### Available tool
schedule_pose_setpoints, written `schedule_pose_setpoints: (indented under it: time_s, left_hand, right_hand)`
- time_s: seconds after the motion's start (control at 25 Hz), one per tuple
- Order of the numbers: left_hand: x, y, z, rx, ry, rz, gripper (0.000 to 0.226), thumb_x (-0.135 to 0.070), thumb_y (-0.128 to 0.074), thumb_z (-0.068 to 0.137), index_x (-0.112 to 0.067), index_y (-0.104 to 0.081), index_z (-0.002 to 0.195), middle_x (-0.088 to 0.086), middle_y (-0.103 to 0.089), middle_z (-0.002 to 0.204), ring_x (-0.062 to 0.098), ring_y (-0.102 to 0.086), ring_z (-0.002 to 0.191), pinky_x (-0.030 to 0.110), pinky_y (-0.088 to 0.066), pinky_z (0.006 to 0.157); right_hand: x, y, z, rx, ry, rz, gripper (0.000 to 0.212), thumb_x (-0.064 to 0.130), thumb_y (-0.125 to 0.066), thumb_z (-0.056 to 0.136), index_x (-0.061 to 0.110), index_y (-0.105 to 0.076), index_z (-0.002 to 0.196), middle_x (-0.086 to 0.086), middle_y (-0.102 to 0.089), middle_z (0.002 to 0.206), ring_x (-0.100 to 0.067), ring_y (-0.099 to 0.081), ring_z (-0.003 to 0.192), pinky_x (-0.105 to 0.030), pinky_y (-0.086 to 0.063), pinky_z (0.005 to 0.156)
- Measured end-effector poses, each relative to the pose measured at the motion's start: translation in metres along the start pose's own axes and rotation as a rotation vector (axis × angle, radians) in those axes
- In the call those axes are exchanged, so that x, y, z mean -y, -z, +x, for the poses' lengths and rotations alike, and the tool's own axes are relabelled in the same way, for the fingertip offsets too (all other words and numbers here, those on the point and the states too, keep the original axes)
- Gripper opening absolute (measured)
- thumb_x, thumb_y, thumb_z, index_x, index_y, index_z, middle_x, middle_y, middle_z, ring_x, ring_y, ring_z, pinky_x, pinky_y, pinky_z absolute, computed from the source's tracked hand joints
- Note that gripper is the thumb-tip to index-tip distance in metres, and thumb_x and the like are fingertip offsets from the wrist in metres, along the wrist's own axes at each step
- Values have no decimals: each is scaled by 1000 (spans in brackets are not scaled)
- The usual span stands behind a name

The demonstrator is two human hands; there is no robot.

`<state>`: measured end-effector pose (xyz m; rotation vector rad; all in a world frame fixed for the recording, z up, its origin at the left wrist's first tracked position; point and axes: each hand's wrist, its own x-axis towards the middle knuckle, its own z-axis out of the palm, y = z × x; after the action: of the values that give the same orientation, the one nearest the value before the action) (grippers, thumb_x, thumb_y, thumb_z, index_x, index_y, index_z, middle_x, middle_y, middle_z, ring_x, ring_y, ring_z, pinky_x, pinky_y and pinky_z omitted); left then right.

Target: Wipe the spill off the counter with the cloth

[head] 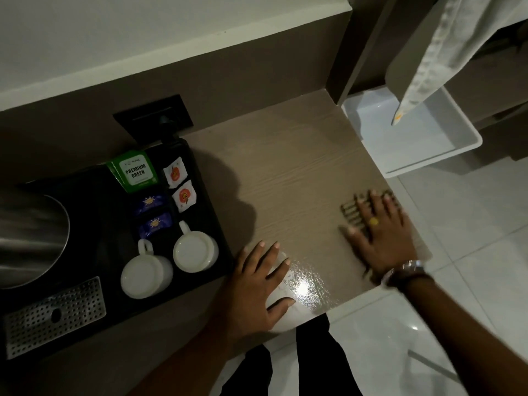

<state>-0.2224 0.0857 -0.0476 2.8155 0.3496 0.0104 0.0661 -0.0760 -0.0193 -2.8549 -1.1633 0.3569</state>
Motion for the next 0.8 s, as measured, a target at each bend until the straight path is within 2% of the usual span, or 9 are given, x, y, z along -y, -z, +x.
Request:
schedule_pose_setpoints:
  time_s: [0.08,0.16,0.28,0.4,0.48,0.56,0.64,0.72,0.8]
  left_hand:
    - [-1,1,0,6,3,-5,73,-68,-54,96,-23,-53,153,10,-34,167,37,-29,153,58,-23,121]
    - [0,3,-1,32,6,-18,71,-69,-50,98,-26,-50,155,7,-31,169,35,-27,154,58,-21,122]
    - [3,4,2,73,31,-41,69,-72,-42,102,-33,-37,159,2,-21,172,31,-18,156,54,-14,124]
    - [-1,5,0,86,23,5,72,-70,-47,99,-30,-36,158,9,-28,170,37,-25,153,58,-22,122]
    - [-2,9,0,117,3,22,73,-68,-50,99,-26,-40,158,11,-31,168,40,-30,151,61,-26,120]
    - [-2,12,1,121,-15,12,70,-67,-53,99,-24,-49,154,11,-37,165,40,-36,148,61,-31,118]
    - [-5,17,-2,126,-36,-35,66,-64,-58,99,-25,-53,151,9,-37,165,37,-36,149,57,-33,118]
    - [-3,20,-16,140,-101,-49,64,-61,-59,99,-28,-51,153,8,-30,169,34,-31,152,51,-28,121]
    - [9,26,-39,183,-211,-5,67,-60,-60,99,-28,-46,156,10,-27,170,34,-29,153,53,-28,121]
  right_hand:
    - [8,21,66,-26,-65,100,94,89,-4,81,37,-16,159,1,-11,170,-26,-6,156,-54,-10,124]
    - [47,33,139,-53,-38,162,99,91,-5,80,34,-17,160,0,-9,170,-27,-1,157,-52,-3,125]
    - [152,23,204,-3,235,36,83,82,-16,89,36,-27,157,-3,-13,169,-29,-3,156,-51,0,124]
    - [228,4,182,21,552,-74,68,71,-31,94,37,-37,153,-5,-23,167,-31,-12,155,-51,-6,123]
    - [231,-8,144,38,693,-81,64,67,-33,96,37,-39,152,-2,-26,166,-31,-14,155,-54,-10,124]
    - [203,-14,108,53,790,-107,65,68,-28,97,38,-36,154,0,-24,167,-30,-13,156,-53,-10,123]
    - [160,-8,88,53,712,-57,71,73,-26,94,37,-33,155,1,-25,166,-27,-14,156,-49,-10,123]
    - [117,4,79,22,480,-25,74,75,-24,92,37,-30,156,3,-25,167,-23,-13,156,-45,-9,123]
    - [84,12,70,6,214,25,75,75,-24,92,38,-26,157,5,-18,168,-21,-9,156,-48,-7,124]
